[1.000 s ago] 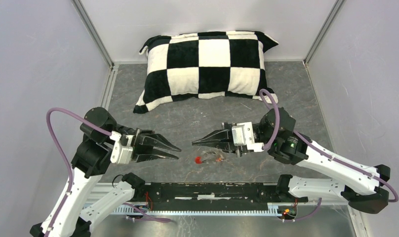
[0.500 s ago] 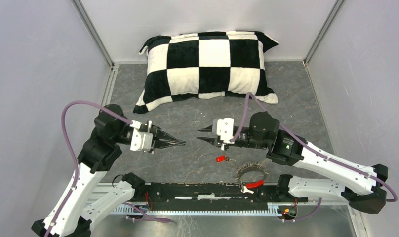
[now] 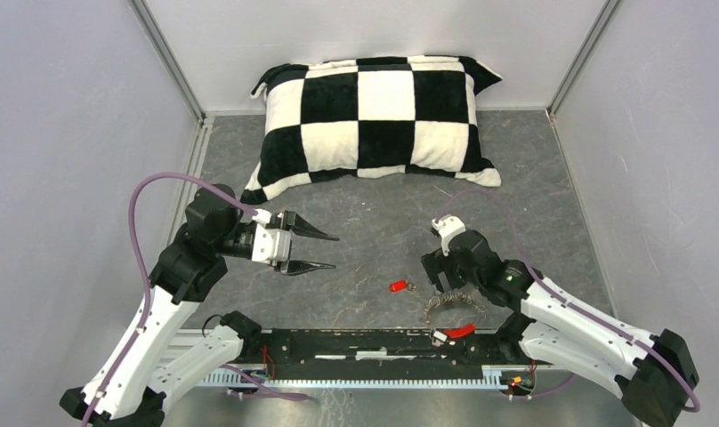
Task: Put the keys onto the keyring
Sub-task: Pick up the keyring from the center of the board.
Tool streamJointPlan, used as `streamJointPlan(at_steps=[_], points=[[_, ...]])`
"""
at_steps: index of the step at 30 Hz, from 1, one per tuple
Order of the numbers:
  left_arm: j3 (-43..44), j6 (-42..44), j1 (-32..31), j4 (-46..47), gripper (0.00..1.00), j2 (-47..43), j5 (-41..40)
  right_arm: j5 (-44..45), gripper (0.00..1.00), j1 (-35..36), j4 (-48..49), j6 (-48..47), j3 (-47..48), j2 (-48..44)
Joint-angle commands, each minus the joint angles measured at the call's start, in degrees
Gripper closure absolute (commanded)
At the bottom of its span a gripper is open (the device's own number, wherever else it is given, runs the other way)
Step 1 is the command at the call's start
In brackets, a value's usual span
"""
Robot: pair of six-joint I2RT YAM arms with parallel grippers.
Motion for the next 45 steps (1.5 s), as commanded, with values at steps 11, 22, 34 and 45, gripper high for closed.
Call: streamJointPlan(at_steps=[11, 22, 34, 45], points=[[-1.8, 2.5, -0.1, 0.9, 0.43, -0.7, 0.1, 16.2, 0.02, -0.2, -17.2, 30.1, 4.1, -9.4], [-2.3, 0.8, -0.1, 2.8, 0.42, -1.1, -0.3, 8.7, 0.50, -0.3, -27.3, 37.6, -1.9, -6.9], [-2.3, 0.8, -0.1, 2.8, 0.42, -1.8, -0.6, 8.6, 0.81, -0.3, -16.8, 35.7, -7.4, -6.1], [-2.0, 0.0, -0.1, 1.9, 0.42, -2.0, 0.0, 12.3, 1.00, -0.2, -8.8, 27.2, -7.5, -6.4]])
